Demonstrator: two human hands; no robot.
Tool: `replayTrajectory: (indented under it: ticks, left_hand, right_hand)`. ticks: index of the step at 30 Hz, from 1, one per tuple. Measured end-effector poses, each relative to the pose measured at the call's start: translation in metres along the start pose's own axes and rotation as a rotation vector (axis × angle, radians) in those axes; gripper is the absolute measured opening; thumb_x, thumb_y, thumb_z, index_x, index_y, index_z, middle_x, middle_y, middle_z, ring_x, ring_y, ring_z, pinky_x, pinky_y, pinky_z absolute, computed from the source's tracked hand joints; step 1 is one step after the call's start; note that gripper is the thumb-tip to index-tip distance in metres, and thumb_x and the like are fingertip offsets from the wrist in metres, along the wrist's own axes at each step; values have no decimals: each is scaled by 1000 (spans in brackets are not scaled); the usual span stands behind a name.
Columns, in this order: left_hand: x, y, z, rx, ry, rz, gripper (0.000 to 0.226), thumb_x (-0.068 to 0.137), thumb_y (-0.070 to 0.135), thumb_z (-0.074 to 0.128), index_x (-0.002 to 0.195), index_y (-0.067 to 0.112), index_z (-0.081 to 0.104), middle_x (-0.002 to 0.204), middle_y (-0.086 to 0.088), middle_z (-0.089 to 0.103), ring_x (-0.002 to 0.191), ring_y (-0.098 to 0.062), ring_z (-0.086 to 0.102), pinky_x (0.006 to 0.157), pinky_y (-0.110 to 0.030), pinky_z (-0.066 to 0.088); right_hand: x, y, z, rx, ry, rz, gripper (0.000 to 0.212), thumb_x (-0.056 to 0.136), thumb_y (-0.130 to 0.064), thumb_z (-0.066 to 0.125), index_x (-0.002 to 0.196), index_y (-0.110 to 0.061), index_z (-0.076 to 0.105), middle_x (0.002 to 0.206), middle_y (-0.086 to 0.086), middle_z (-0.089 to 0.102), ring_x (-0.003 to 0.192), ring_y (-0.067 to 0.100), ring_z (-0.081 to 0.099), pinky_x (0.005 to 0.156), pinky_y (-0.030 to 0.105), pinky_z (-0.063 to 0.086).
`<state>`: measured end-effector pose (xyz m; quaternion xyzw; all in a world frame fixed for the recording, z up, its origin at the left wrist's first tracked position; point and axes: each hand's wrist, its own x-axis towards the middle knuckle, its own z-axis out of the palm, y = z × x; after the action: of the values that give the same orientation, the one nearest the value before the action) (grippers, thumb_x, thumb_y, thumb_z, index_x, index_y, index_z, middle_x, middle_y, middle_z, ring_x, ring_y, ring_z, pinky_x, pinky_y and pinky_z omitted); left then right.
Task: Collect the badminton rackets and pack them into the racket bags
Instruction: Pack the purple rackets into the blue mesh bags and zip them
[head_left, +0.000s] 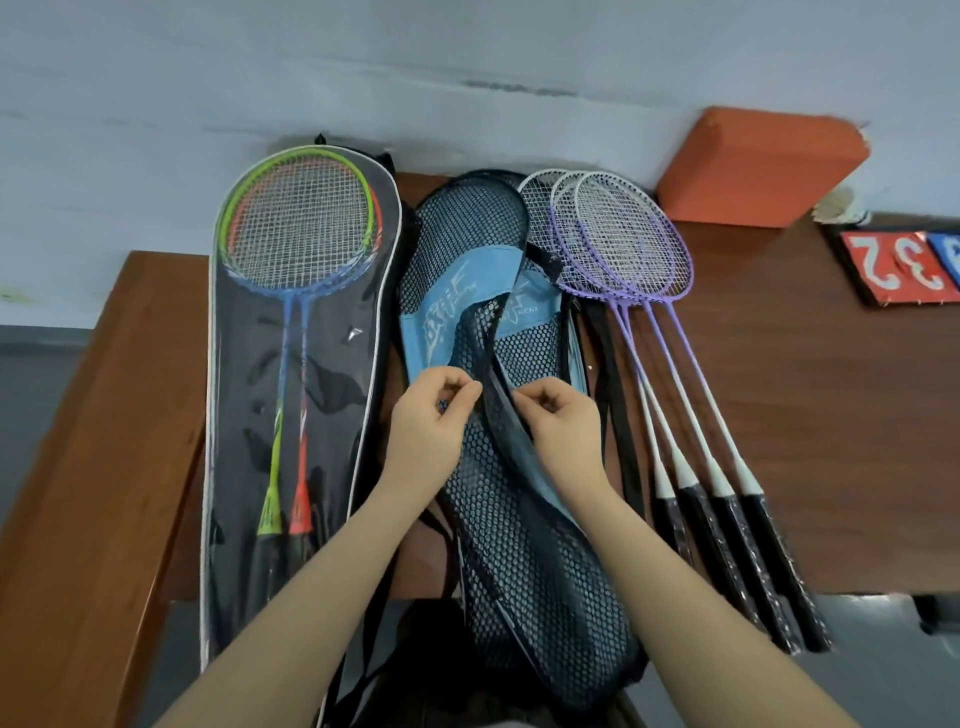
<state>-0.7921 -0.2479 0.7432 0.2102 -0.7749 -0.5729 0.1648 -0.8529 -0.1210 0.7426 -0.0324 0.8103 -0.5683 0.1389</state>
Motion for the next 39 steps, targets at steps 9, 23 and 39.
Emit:
replayTrajectory:
  ticks: [9, 23, 39]
  left_hand:
    - [1, -8, -11, -3, 33, -40, 17, 88, -4, 52, 97, 11, 50, 78, -5, 56, 66, -2, 53, 65, -15, 43]
    - [-7, 0, 4, 219, -44, 100, 46, 88, 5, 58, 133, 8, 47, 111, 4, 44, 83, -7, 49, 84, -19, 43]
    - [14, 93, -11, -63, 95, 264, 31, 87, 0, 57, 111, 18, 65, 105, 15, 61, 86, 6, 54, 78, -6, 40]
  right_hand:
    - [-1, 2, -25, 48, -38, -84, 19, 92, -7, 55, 97, -22, 64, 73, 0, 56, 63, 8, 49, 59, 16, 41]
    - [-9, -25, -25, 37, -147, -158, 14, 90, -8, 59, 93, -18, 68, 79, 2, 67, 67, 16, 56, 64, 25, 46]
    - [19, -79, -44, -514, 62, -511, 16, 85, -22, 63, 77, -11, 56, 75, 1, 58, 72, 18, 53, 65, 38, 44]
